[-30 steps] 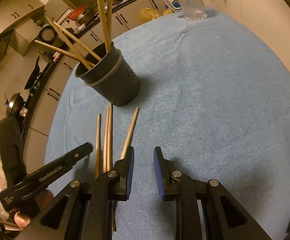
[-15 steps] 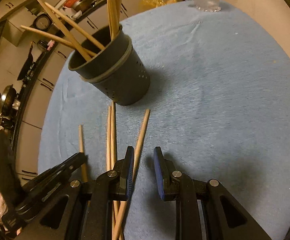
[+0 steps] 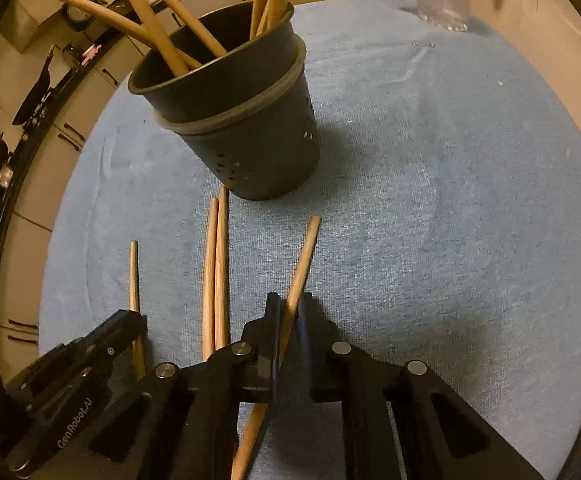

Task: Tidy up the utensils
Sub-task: 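Close the left tool on a chopstick while the right tool grasps another, lift, then carry the upright chopsticks with both tools over the black cup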

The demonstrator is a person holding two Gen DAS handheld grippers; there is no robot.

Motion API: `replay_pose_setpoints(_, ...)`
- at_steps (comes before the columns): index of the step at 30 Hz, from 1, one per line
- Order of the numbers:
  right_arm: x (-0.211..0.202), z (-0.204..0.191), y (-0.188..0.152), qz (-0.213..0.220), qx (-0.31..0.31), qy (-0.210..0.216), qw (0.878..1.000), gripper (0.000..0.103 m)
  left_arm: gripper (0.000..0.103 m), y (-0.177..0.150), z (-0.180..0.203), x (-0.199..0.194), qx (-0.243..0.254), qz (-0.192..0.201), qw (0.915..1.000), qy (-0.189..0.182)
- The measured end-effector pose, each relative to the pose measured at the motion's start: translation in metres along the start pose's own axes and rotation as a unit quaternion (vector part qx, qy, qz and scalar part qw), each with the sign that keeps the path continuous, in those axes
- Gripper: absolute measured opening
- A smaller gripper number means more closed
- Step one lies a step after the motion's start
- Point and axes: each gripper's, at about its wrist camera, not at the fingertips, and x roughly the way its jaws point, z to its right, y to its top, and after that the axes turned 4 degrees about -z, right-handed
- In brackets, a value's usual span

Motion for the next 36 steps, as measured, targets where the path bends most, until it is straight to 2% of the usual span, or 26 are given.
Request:
replay_pose_setpoints(6,-0.023,0.013,-0.009,0.028,0.009,0.053,0.998,0.007,0.007,-0.008,0.002,-0.025,0.002,0.025,0.9994,-0.023)
replay_pose_setpoints(19,-0.105,0.022,-0.044,0.159,-0.005,0.113,0.981,0.007,0.006,-0.025,0.017,-0.112,0.02,0.126,0.9907,-0.048)
replay_pose_setpoints(23,-0.126,0.016,-0.058,0.198,-0.024,0.122,0.972,0.007,0.006,-0.031,0.02,-0.133,0.028,0.153,0.9864,-0.054)
replay_pose_setpoints(28,-0.143,0.004,-0.067,0.232,-0.047,0.118,0.964,0.007,0.006,-0.032,0.025,-0.14,0.029,0.164,0.9845,-0.054)
replay_pose_setpoints(36,-0.154,0.007,-0.068,0.25,-0.05,0.118,0.96,0.007,0.006,-0.03,0.023,-0.146,0.024,0.173,0.983,-0.056)
